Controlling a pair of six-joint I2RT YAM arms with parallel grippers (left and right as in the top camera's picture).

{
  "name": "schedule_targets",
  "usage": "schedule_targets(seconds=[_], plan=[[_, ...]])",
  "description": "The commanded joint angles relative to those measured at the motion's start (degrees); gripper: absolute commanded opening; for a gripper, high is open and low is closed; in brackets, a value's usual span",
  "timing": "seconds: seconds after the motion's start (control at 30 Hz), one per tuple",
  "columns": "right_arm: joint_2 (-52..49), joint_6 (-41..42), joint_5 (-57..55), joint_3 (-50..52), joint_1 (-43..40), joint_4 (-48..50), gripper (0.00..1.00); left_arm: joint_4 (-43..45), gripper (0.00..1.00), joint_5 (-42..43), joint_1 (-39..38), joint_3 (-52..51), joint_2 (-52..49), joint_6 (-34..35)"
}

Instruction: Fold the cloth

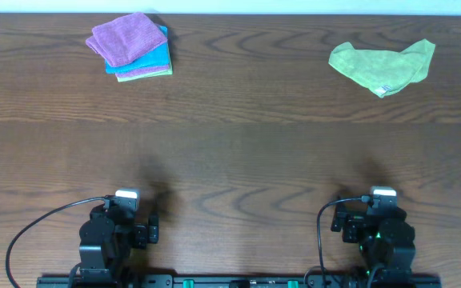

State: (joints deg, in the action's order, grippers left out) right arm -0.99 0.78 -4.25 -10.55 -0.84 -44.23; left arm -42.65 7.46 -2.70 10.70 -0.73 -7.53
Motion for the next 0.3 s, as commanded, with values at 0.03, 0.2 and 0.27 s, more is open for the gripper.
schedule_targets(seconds=[0.03,0.2,0.27], plan=[[0.7,-0.9,0.7,0.9,-0.5,0.1,0.99,-0.6,0.95,-0.4,-0.1,-1.2,0.5,-0.4],[0.7,-0.9,0.7,0.9,-0.5,0.1,0.99,-0.6,0.95,-0.4,-0.1,-1.2,0.5,-0.4],[0.7,-0.9,0.7,0.9,-0.5,0.1,0.99,-0.7,0.95,-0.4,-0.1,-1.2,0.5,-0.4]])
